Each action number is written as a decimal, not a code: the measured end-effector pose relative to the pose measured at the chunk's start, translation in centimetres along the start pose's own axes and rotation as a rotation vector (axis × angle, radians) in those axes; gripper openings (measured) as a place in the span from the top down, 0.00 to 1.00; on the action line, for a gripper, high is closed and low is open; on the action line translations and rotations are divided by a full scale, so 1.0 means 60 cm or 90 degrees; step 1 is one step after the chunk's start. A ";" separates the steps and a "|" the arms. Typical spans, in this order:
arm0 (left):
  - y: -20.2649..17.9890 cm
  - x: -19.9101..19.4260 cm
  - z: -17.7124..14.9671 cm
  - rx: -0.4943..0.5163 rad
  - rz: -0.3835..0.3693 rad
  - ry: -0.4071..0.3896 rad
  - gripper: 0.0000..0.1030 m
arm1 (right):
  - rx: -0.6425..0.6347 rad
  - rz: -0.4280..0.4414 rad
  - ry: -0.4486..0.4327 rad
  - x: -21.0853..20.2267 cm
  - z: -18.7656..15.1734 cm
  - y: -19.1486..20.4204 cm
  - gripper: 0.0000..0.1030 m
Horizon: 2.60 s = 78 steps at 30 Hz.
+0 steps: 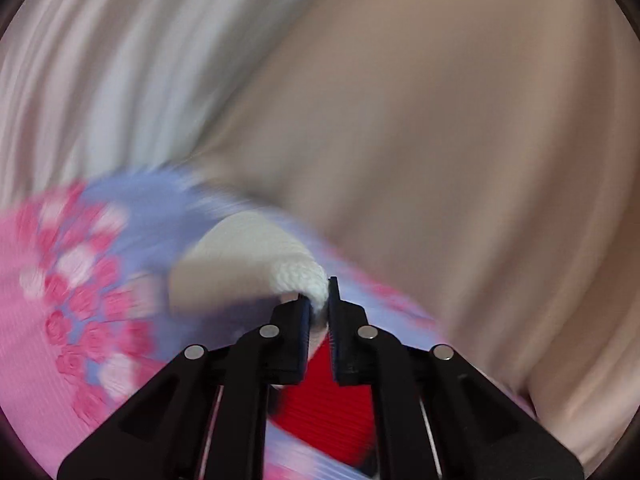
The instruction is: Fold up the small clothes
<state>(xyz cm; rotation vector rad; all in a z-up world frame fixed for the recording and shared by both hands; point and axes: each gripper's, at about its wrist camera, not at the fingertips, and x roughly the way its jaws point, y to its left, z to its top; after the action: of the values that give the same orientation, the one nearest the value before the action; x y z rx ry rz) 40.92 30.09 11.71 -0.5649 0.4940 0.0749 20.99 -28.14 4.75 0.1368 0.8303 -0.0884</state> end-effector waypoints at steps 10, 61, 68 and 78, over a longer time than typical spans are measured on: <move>-0.490 -0.068 -0.324 0.312 -0.255 0.166 0.67 | 0.027 0.014 -0.005 0.001 -0.001 -0.005 0.51; -0.236 0.060 -0.387 0.020 -0.066 0.301 0.87 | 0.134 0.048 -0.027 0.045 0.156 -0.106 0.89; -0.239 0.042 -0.395 0.076 -0.057 0.245 0.86 | 0.083 0.124 -0.089 -0.045 0.208 -0.047 0.65; -0.230 0.017 -0.418 0.082 -0.076 0.211 0.86 | -0.159 0.265 -0.001 0.109 0.280 0.337 0.43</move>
<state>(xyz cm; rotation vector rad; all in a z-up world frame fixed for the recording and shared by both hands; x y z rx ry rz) 33.83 5.05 -0.29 -0.4799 0.7800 -0.1661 40.30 -10.97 12.87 0.0714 0.7899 0.4062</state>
